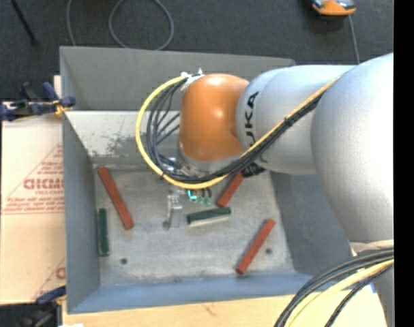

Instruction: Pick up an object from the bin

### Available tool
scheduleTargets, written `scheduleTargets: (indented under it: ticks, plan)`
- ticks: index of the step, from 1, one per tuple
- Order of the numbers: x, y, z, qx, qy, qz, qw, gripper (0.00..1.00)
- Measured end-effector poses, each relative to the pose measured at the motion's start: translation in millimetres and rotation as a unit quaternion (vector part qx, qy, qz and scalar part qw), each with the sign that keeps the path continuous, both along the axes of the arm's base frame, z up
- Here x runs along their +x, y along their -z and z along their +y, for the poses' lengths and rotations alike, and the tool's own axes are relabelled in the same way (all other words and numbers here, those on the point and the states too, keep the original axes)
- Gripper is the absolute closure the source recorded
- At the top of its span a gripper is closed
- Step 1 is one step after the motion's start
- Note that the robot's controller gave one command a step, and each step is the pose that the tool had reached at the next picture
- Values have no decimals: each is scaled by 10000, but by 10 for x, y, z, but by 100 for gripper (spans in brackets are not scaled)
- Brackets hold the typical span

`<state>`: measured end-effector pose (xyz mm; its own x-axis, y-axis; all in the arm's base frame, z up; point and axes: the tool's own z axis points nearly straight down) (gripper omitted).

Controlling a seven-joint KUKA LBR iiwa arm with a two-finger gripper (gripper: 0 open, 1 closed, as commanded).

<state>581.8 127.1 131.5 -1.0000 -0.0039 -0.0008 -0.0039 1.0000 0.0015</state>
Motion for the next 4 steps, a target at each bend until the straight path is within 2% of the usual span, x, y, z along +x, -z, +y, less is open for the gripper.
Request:
scheduleTargets:
  ticks: [1,2,3,4]
  plan:
    - [314,617,1122,-8,628,11,9980,0]
    - [457,280,1098,14,729,-32,9973,0]
    - [499,303,1062,9,1361,-23,9907,0]
    - [541,614,1066,-11,3294,-11,9442,0]
